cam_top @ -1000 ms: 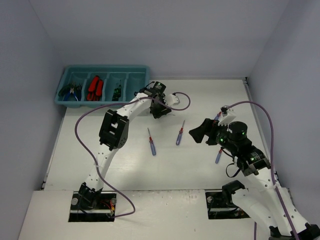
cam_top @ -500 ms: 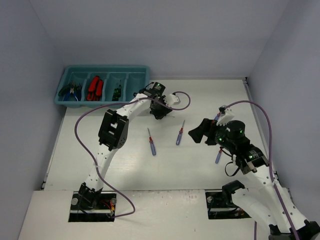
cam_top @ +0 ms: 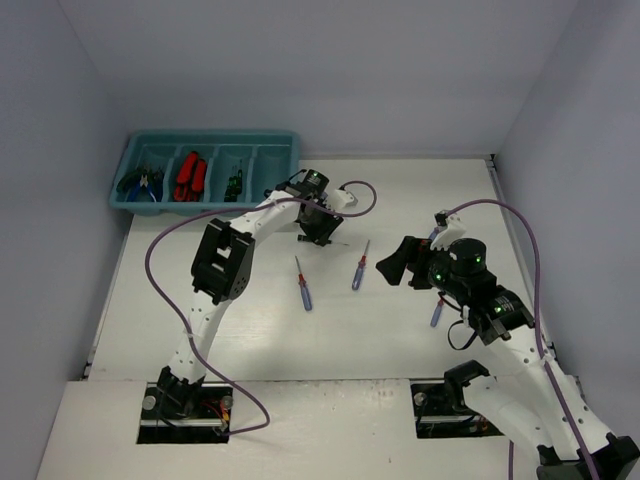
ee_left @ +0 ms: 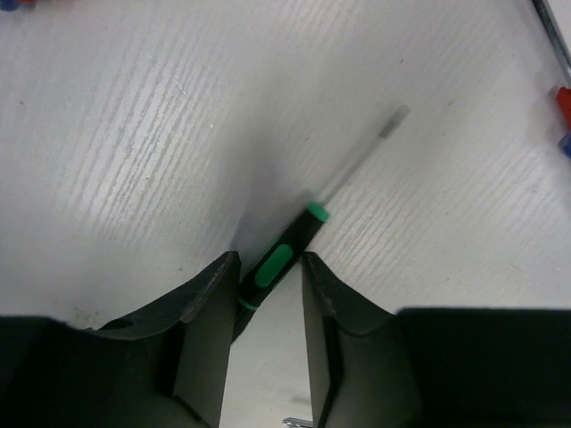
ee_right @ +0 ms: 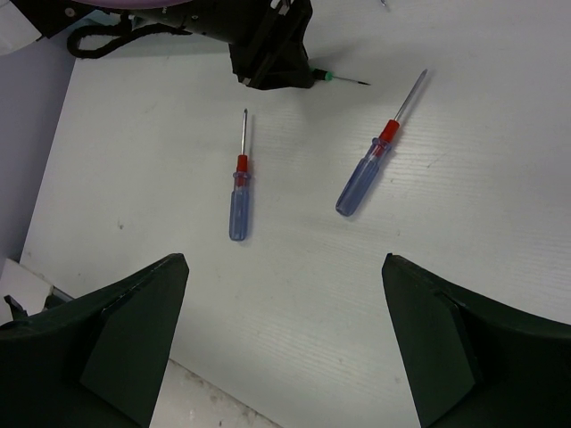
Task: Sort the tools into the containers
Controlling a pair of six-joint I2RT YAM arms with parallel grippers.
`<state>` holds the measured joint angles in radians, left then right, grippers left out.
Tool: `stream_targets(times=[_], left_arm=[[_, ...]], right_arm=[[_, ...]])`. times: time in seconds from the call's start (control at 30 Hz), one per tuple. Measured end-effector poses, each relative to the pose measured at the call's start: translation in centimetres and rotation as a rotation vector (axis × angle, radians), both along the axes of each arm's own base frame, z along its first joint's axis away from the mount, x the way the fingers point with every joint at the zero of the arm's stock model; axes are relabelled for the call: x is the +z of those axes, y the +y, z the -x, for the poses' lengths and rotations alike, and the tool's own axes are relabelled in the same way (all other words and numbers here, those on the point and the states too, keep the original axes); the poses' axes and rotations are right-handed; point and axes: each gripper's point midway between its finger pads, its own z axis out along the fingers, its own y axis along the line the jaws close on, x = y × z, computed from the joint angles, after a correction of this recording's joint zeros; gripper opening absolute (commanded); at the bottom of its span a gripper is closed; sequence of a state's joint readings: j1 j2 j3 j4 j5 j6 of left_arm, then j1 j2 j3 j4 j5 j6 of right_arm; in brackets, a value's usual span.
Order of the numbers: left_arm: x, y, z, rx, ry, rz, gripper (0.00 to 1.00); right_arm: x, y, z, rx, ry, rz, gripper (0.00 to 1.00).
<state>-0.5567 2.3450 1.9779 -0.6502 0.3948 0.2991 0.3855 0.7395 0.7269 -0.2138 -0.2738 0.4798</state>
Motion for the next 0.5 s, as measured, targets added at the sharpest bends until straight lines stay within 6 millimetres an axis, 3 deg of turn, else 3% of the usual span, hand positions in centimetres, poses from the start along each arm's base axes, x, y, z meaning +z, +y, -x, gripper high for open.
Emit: stream_targets(times=[0.23, 0.5], left_arm=[[0.07, -0.30, 0.74, 0.150, 0.066, 0.006, 0.27], [0.15, 0.04, 0.92, 0.271, 0.089, -0.018, 0.43]], right_arm=[[-0.03, -0.18, -0.14, -0.010, -0.004, 0.007, 0.89], [0.00, -0.24, -0.16, -0.013, -0.006, 0.009, 0.89]])
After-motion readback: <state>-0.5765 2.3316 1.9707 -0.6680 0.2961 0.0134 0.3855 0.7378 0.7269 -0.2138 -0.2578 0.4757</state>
